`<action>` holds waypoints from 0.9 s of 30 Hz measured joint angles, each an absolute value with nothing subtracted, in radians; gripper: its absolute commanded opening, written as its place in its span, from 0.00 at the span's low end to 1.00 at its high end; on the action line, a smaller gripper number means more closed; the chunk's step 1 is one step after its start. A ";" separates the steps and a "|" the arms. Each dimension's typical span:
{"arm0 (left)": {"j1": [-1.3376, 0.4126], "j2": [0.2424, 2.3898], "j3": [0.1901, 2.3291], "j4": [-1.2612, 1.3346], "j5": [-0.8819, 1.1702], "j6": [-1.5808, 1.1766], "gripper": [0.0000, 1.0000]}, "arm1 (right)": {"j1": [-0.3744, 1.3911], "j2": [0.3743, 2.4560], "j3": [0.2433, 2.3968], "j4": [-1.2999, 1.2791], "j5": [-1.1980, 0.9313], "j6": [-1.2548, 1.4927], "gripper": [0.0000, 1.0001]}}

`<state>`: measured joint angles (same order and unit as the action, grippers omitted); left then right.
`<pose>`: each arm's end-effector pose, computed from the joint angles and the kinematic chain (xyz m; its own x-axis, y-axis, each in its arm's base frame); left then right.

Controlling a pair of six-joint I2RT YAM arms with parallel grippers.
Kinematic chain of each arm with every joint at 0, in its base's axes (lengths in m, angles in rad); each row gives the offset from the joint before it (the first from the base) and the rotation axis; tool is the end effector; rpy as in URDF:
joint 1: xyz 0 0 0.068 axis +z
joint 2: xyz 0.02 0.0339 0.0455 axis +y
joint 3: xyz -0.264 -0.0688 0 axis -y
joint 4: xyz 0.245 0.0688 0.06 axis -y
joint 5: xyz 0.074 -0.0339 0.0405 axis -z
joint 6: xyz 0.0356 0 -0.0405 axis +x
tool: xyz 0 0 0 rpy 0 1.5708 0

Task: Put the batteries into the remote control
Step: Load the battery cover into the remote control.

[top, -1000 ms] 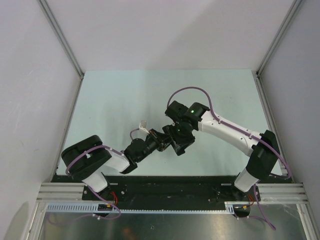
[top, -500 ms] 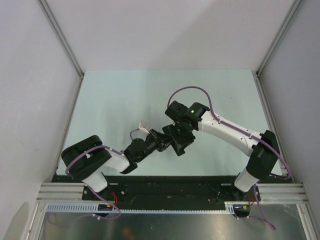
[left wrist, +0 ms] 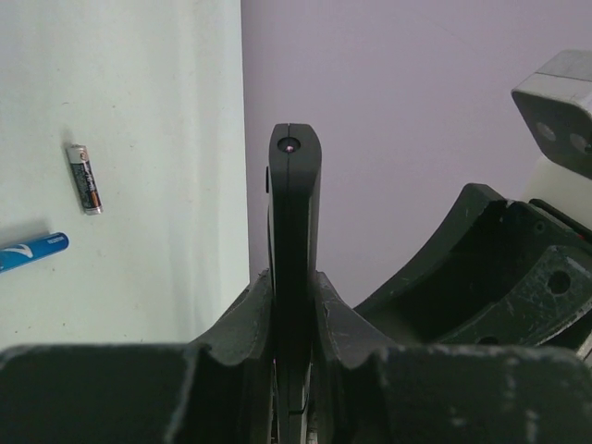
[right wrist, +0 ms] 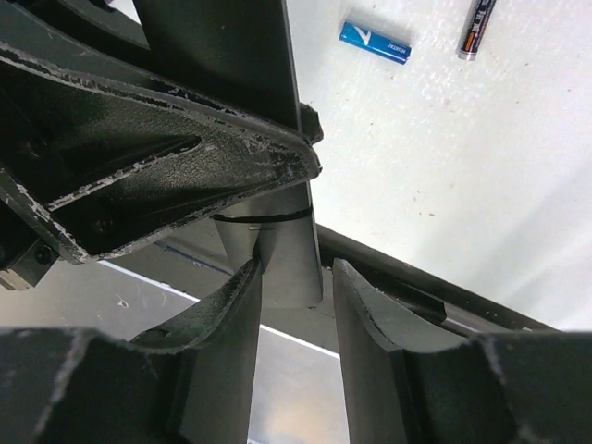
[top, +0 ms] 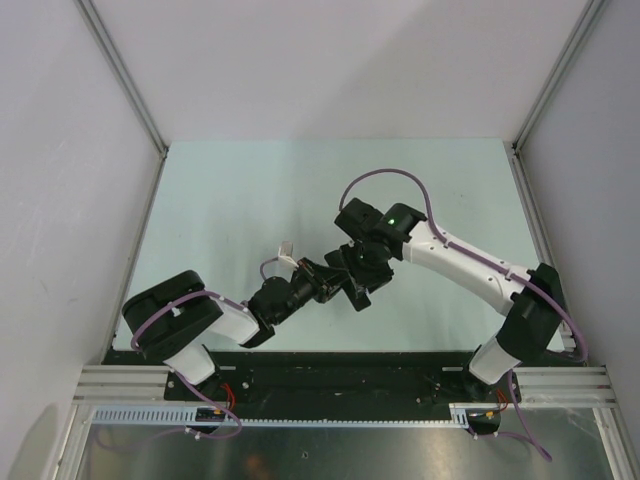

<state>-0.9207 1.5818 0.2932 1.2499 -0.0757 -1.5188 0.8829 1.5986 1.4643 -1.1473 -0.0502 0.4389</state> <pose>0.1584 -0.2039 0.1546 -0.7482 -0.6612 -0.0549 0.0155 0.0653 -0.9977 0.1951 0.2402 0.2990 -0.8826 -0.4056 -0.2377 -0.4481 0.8787 0.1647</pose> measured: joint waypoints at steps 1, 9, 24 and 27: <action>-0.921 1.582 0.293 1.254 -0.075 -1.521 0.00 | 0.880 1.594 1.464 -1.145 -0.049 0.441 0.42; -0.921 1.582 0.293 1.280 -0.072 -1.540 0.00 | 0.859 1.549 1.466 -1.135 -0.035 0.453 0.46; -0.851 1.582 0.280 1.300 0.070 -1.560 0.00 | 0.706 1.093 1.126 -0.768 -0.215 0.596 0.95; -0.809 1.585 0.276 1.301 0.171 -1.573 0.00 | 0.693 1.040 1.005 -0.654 -0.273 0.628 0.97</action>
